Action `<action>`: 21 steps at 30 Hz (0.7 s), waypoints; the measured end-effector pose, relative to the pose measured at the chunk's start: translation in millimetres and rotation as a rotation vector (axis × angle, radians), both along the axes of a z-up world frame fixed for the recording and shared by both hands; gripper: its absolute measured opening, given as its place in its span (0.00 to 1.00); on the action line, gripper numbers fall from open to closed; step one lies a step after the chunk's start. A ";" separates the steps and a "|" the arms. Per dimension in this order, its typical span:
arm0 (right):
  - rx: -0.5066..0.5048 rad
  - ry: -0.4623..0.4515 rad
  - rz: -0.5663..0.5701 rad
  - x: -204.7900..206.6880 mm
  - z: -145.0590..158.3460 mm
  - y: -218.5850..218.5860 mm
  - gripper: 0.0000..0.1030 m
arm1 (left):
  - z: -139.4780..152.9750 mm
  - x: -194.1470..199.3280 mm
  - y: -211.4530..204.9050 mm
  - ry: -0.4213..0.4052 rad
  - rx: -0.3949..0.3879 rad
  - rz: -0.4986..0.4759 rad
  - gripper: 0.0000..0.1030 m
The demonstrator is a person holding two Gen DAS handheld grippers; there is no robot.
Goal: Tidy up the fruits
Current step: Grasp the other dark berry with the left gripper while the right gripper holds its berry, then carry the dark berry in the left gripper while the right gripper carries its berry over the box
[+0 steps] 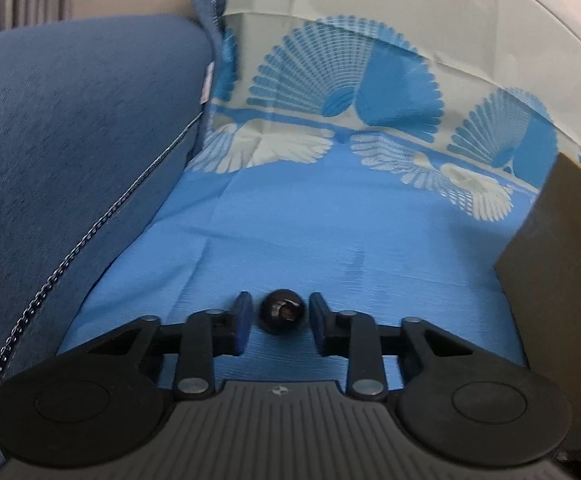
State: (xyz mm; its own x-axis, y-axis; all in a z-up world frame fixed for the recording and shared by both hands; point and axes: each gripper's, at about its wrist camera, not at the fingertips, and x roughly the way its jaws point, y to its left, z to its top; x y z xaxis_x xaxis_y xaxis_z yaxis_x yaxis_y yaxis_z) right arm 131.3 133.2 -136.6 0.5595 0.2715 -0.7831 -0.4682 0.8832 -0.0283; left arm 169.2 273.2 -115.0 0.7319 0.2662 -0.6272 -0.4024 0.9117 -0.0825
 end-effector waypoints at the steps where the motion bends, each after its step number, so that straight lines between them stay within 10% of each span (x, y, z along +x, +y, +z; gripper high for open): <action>1: -0.003 -0.001 0.002 -0.8 0.1 0.2 0.24 | -0.1 -0.2 1.5 -0.001 -0.001 0.005 0.27; 11: 0.009 -0.059 0.015 -9.9 7.8 -1.0 0.24 | 23.4 -31.4 1.9 -0.036 0.024 0.026 0.26; 21: 0.170 -0.300 0.058 -52.6 58.7 -25.9 0.24 | 84.2 -114.1 -9.0 -0.199 0.005 0.031 0.26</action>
